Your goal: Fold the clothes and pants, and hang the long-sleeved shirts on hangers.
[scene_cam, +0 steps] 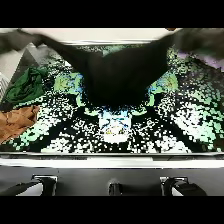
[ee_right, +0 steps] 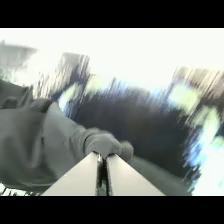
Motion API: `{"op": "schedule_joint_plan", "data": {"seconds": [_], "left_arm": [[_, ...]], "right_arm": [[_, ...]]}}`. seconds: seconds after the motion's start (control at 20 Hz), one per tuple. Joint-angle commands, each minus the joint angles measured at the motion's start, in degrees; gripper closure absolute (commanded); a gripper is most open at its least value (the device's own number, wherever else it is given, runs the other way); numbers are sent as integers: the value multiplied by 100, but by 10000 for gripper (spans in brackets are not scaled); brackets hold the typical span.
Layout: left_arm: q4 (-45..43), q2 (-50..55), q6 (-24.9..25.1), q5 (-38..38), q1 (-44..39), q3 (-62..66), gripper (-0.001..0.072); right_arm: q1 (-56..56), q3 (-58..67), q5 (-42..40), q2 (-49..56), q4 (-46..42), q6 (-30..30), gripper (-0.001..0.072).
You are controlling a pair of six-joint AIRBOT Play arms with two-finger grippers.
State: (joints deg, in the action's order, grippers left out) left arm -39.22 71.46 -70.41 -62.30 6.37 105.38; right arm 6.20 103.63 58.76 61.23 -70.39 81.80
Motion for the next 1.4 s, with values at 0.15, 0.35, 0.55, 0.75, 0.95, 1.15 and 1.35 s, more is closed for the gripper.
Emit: {"op": "schedule_joint_plan", "data": {"seconds": [0.15, 0.35, 0.55, 0.75, 0.95, 1.15, 1.35], "left_arm": [[-2090, -1458, -1338, -310, 164, 894, 695], [-2806, -1762, -1617, -863, 164, 866, 695], [-2787, -1515, -1617, -973, -9, -55, 694], [-2789, -911, -1617, -765, -527, -1722, 694], [-2787, -50, -1620, 396, -1054, -3373, 694], [-2780, 922, -1620, 848, -1255, -3786, 693], [-2780, 1198, -1615, 957, -1222, -3786, 693]], "right_arm": [[2, 1353, 651, -1394, -1436, 632, 683], [2, 1307, 1241, -1519, -2100, 898, 683], [2, 1174, 1917, -535, -2197, 1132, 683], [2, 1169, 2826, 1373, -1840, 1423, 683], [2, 1169, 2531, 3574, -1062, 1425, 683], [2, 1169, 1587, 4981, -369, 1491, 682], [-2, 1176, 1309, 5174, -382, 1725, 555]]}}
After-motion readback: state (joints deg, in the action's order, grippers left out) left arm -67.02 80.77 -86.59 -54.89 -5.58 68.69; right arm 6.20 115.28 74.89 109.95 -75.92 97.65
